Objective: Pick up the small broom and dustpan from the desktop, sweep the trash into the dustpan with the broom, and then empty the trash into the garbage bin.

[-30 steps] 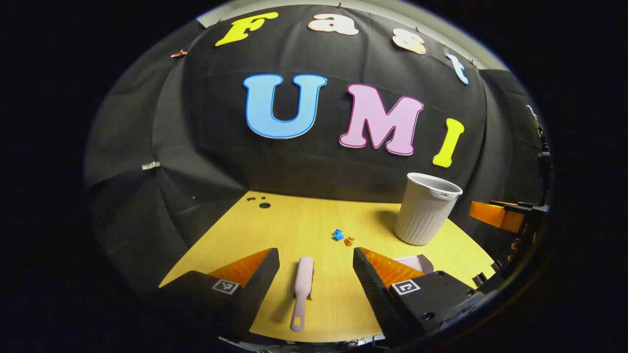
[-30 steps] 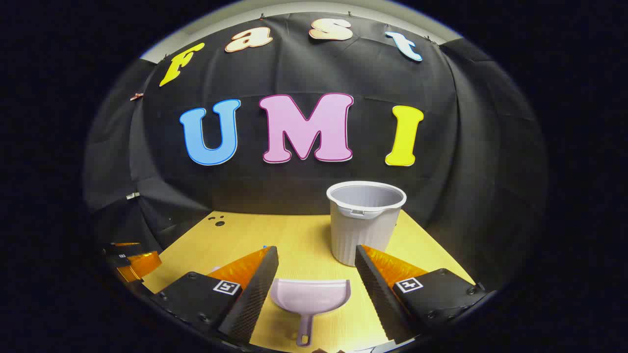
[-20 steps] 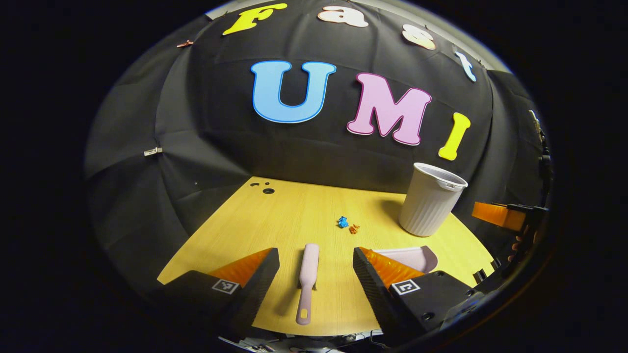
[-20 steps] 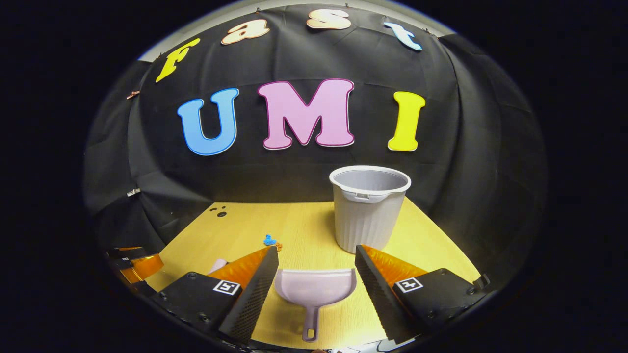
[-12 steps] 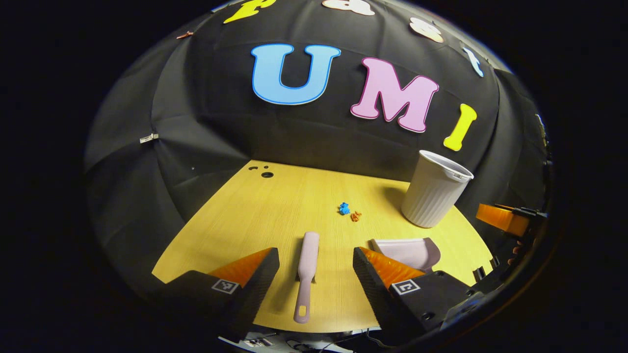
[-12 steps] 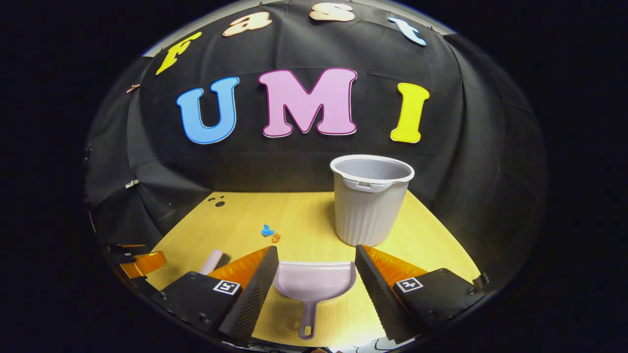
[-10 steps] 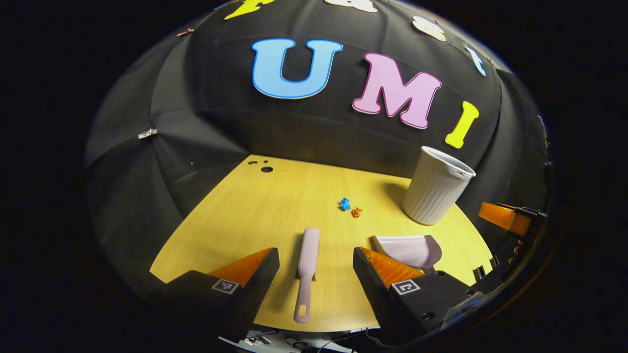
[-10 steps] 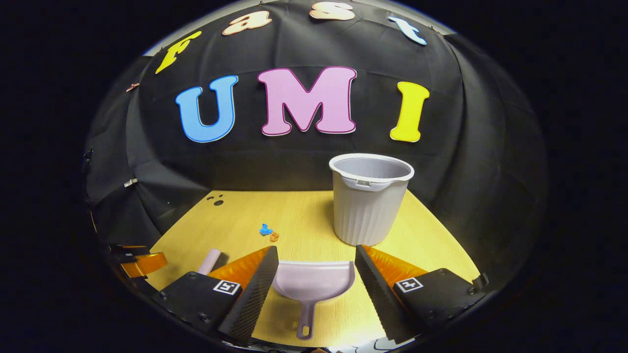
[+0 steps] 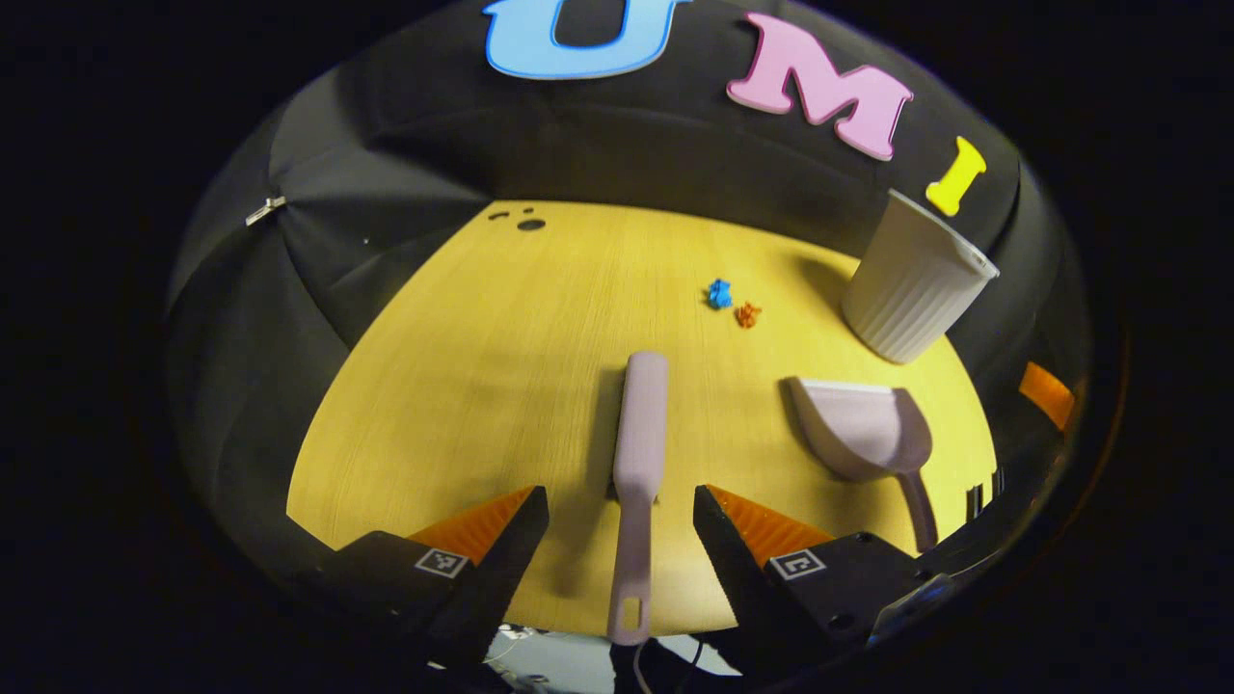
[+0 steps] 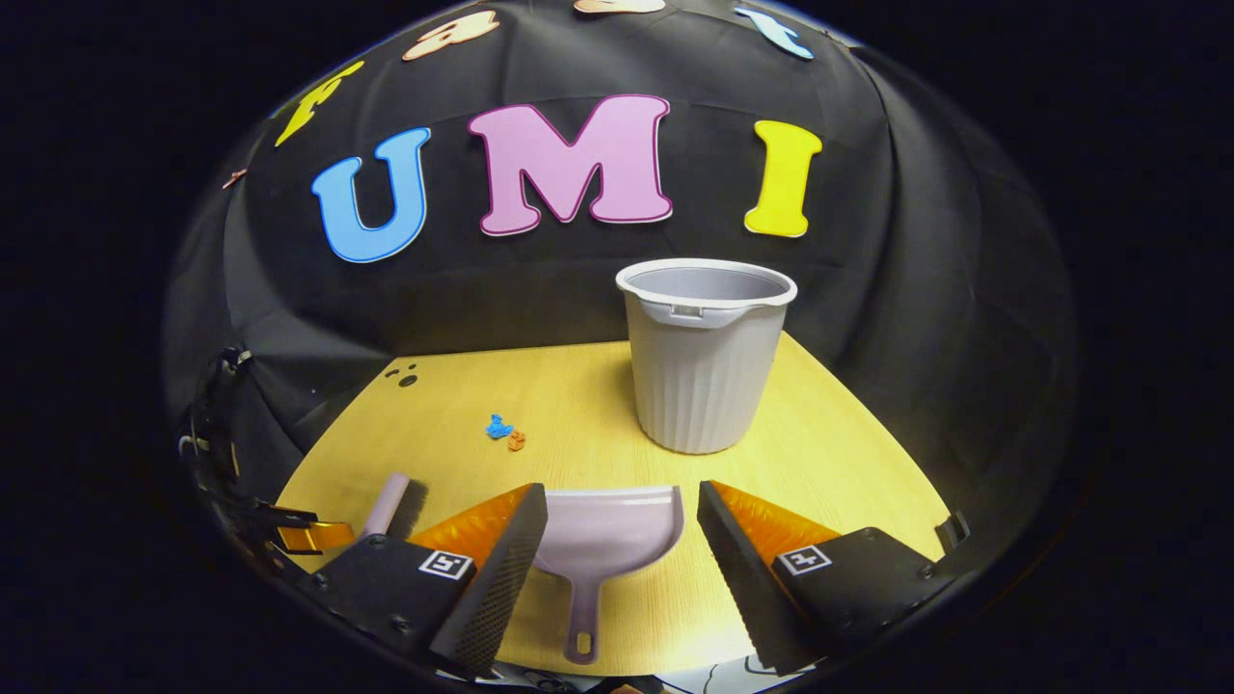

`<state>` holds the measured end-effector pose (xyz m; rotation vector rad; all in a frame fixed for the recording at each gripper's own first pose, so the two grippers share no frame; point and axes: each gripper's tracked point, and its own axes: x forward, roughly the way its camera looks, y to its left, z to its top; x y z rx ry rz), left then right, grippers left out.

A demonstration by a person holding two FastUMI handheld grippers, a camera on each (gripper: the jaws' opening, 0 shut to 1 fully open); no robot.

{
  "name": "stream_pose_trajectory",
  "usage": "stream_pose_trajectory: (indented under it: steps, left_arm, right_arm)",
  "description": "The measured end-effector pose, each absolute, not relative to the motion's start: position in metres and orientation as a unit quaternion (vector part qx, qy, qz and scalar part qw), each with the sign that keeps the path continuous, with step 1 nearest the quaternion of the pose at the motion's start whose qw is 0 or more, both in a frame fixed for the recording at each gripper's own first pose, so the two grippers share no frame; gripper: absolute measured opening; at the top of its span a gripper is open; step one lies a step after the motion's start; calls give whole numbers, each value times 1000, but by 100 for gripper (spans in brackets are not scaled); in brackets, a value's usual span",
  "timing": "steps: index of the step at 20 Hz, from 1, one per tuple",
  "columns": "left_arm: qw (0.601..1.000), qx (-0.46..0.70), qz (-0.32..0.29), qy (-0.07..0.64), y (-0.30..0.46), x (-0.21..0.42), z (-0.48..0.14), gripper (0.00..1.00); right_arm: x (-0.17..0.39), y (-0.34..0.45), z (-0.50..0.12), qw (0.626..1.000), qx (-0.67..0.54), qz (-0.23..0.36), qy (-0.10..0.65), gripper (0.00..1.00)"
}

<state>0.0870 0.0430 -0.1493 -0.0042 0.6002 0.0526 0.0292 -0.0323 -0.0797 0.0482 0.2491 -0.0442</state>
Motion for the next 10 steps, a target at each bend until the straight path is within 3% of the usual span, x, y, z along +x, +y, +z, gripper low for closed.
stream_pose_trajectory:
  steps: [7,10]
  left_arm:
    - [915,31,30,401,46,118,-205,97]
    - [909,34,34,414,44,128,-214,90]
  right_arm:
    - [30,-29,-95,989,10,-10,150,99]
    - [33,-23,-105,986,6,-3,165,99]
